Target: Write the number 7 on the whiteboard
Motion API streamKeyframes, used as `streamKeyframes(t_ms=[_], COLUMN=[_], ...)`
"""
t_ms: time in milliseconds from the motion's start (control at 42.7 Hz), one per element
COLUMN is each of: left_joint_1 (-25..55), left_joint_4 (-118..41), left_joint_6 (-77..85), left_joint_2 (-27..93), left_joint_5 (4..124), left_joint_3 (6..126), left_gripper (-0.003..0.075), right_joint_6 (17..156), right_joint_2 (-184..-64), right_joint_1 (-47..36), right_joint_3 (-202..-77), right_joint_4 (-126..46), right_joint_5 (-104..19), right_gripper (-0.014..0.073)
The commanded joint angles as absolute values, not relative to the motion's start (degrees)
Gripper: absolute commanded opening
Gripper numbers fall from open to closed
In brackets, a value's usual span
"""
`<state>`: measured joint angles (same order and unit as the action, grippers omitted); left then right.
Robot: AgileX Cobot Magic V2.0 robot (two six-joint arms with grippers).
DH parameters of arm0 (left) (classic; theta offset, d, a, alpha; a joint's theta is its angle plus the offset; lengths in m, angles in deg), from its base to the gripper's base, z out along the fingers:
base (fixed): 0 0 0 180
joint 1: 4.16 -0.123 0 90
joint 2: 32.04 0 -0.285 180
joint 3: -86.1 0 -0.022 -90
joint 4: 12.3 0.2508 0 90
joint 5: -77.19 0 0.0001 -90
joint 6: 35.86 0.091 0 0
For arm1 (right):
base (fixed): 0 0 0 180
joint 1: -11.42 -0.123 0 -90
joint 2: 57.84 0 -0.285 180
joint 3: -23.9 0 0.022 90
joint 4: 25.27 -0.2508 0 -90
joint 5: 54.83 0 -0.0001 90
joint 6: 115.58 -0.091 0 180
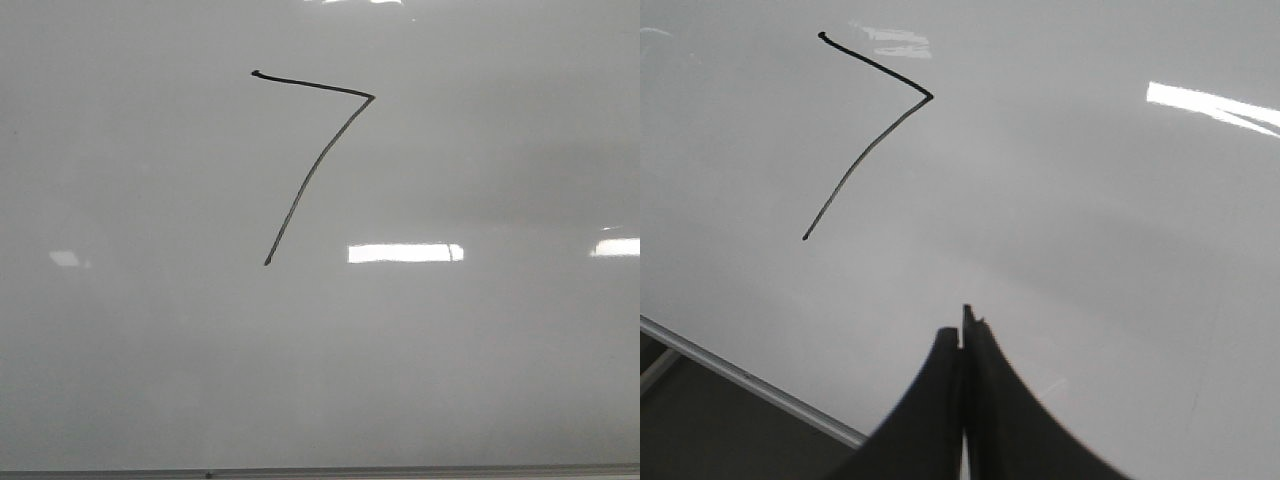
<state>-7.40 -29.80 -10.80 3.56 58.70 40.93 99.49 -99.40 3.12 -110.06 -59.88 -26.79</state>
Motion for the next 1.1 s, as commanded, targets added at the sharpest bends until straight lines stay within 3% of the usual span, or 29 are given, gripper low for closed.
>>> streamKeyframes(t_ms=[0,633,867,1078], left_joint_1=[-7.35,-7.35,-7.35,-7.35], left_joint_4=[-30.56,-30.73,-18.56,-17.57], left_joint_6=[-11.60,-11.60,-25.60,-27.89], left_joint_2=[3.02,3.02,-5.10,-16.87], left_joint_5=[63.12,64.09,71.65,73.56], left_joint_3=[42.35,41.88,32.46,19.25], left_gripper=[-0.0020,-0.0020,-0.0020,-0.0020], right_joint_6=[99.57,99.57,99.57,99.57], right_joint_2=[-99.19,-99.19,-99.19,-99.19], right_joint_1=[3.43,3.43,3.43,3.43], right_joint_3=[-111.29,-111.29,-111.29,-111.29], right_joint_4=[-61.25,-61.25,-61.25,-61.25], right_joint_5=[-29.80,-29.80,-29.73,-29.62], right_gripper=[-0.0068,-0.0068,-0.0068,-0.0068])
